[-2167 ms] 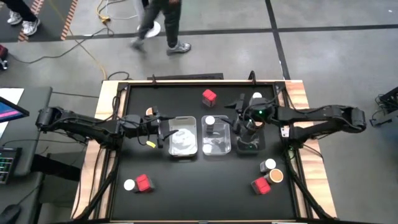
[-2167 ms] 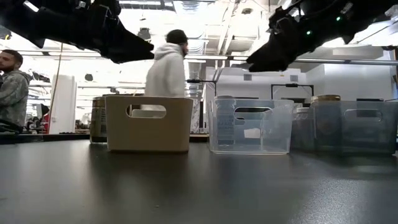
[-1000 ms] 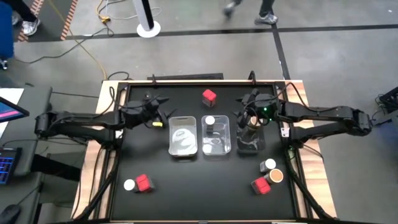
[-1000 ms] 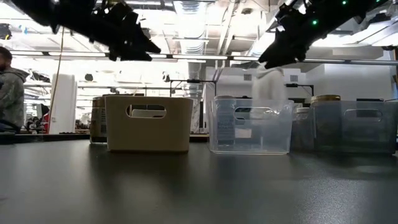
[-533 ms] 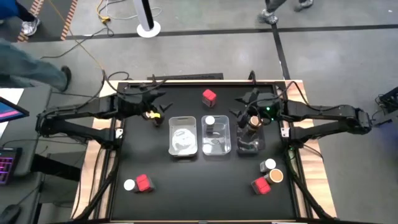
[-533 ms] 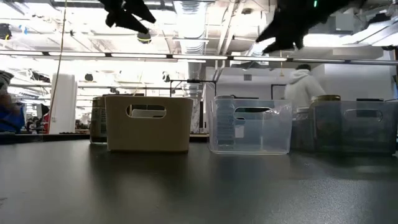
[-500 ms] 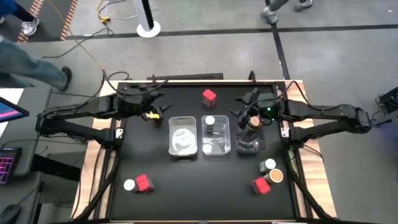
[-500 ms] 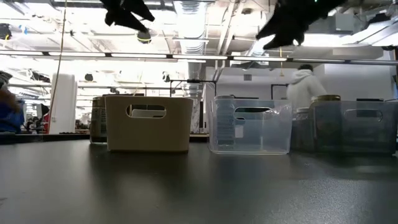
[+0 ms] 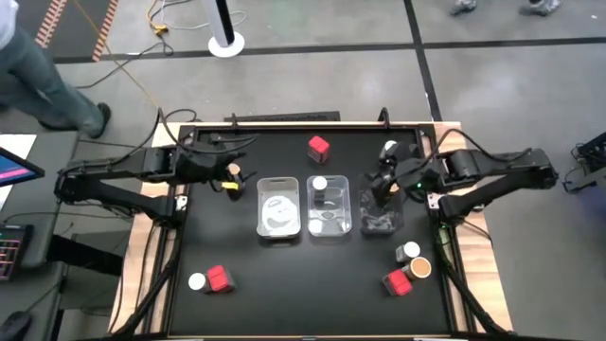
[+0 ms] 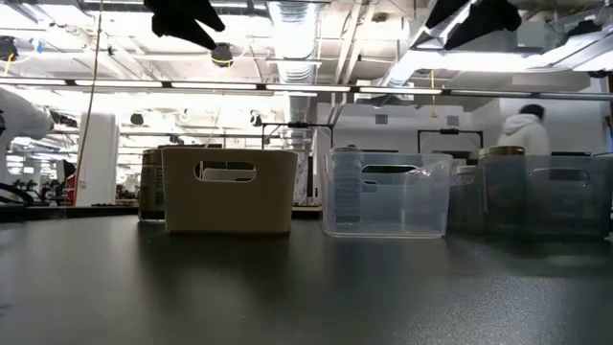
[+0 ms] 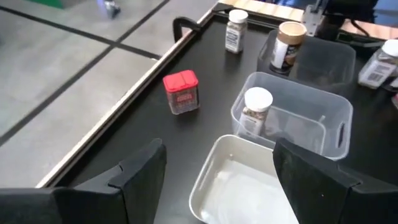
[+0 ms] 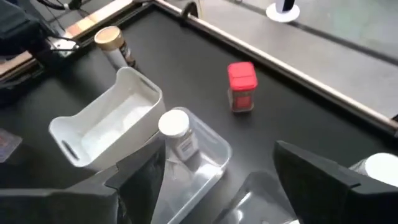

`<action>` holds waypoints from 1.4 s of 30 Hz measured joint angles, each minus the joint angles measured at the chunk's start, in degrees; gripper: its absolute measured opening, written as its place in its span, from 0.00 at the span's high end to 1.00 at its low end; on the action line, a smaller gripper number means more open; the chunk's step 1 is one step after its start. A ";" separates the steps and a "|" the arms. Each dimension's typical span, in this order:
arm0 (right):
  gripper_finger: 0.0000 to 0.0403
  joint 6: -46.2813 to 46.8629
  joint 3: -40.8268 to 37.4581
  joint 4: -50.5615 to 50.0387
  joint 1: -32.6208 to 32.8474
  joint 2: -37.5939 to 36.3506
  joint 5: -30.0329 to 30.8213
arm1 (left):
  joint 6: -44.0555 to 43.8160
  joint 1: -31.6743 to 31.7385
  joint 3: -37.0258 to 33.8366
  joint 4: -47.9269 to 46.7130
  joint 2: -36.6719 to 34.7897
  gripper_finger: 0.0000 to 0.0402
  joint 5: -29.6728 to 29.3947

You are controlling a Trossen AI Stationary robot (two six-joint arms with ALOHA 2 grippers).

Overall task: Sort spices by type
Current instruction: Put the bottom right red seasoning can into the white bin

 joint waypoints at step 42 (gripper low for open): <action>0.21 5.14 0.09 -14.99 5.53 4.01 -4.74 | -21.12 -21.43 11.88 -24.80 21.32 0.29 1.00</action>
